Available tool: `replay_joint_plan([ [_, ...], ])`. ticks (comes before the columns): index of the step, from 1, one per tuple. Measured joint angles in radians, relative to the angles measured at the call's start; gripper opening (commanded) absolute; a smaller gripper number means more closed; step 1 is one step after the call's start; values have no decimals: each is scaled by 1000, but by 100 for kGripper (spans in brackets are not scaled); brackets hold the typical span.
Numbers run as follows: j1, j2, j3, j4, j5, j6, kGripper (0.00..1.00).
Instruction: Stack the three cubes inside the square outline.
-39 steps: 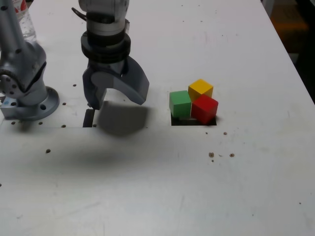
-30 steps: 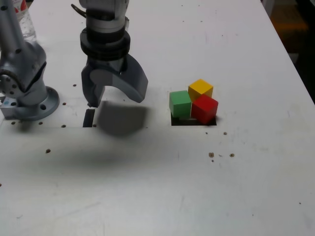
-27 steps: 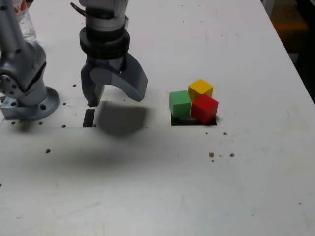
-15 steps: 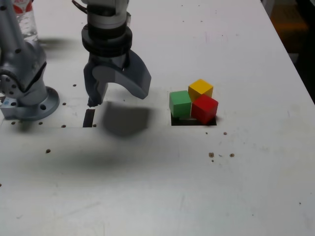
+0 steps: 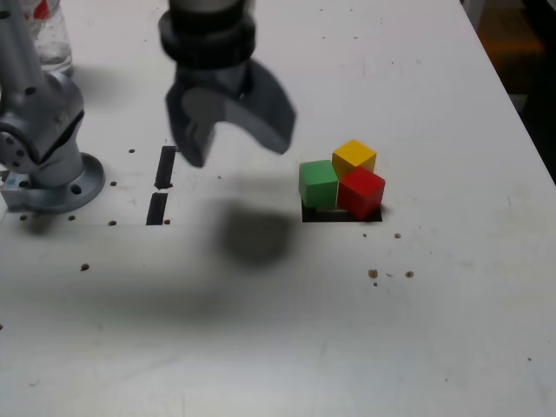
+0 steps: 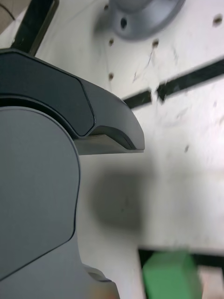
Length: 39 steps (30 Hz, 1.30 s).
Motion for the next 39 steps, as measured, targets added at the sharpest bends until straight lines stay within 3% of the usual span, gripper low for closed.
replay_joint_plan([
  [7,-28,55,-129,15,-49,-19,97],
  [17,-94,114,-235,12,-90,-49,97],
  [21,-137,169,-297,12,-129,-50,97],
  [30,-144,229,-342,10,-149,-45,97],
  [39,-144,293,-374,-7,-150,86,96],
])
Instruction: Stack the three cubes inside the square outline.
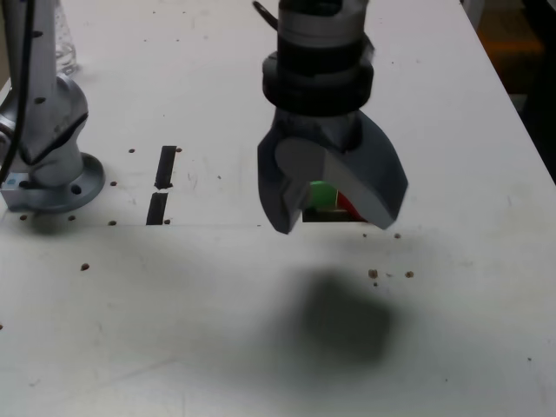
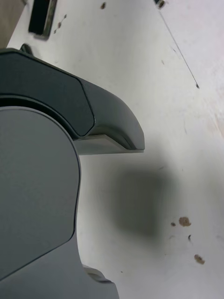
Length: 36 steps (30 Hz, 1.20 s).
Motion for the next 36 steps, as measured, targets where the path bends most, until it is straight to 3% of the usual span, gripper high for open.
replay_joint_plan([
  [10,-2,93,-91,-57,3,231,95],
  [23,2,194,-135,-143,23,313,95],
  [36,131,228,-172,-178,40,402,95],
])
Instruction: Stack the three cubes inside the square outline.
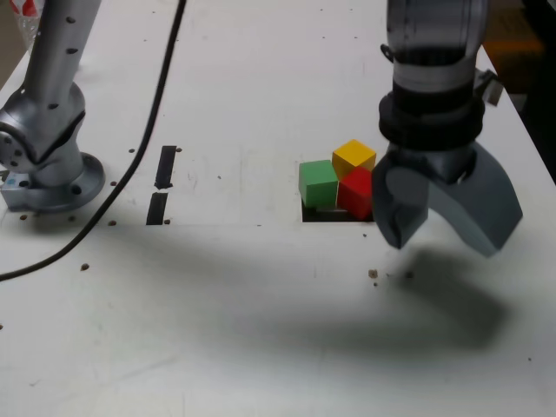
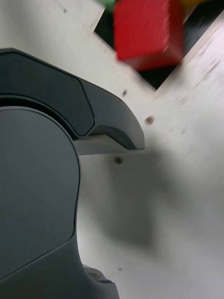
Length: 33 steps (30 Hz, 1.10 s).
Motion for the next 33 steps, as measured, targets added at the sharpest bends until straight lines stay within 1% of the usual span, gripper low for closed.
replay_joint_plan([
  [5,43,0,22,-1,9,8,95],
  [17,103,31,57,-22,7,29,95],
  [22,130,31,103,-37,10,29,95],
  [27,158,-5,171,-74,10,37,95],
  [33,186,-53,226,-88,24,45,95],
])
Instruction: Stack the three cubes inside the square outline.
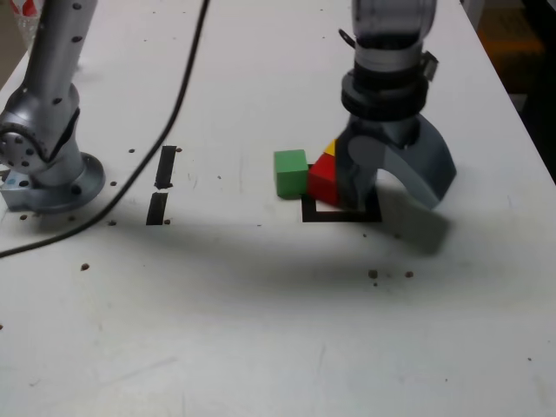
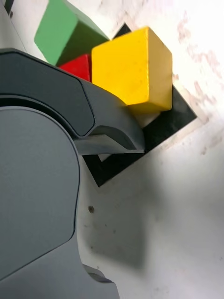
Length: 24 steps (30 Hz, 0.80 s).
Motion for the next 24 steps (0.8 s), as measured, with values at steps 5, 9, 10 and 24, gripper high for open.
replay_joint_plan([
  [5,28,-34,39,-5,9,11,95],
  [9,61,-79,82,-9,20,25,95],
  [10,66,-82,88,-10,22,27,95],
  [24,151,-140,182,-17,61,60,95],
])
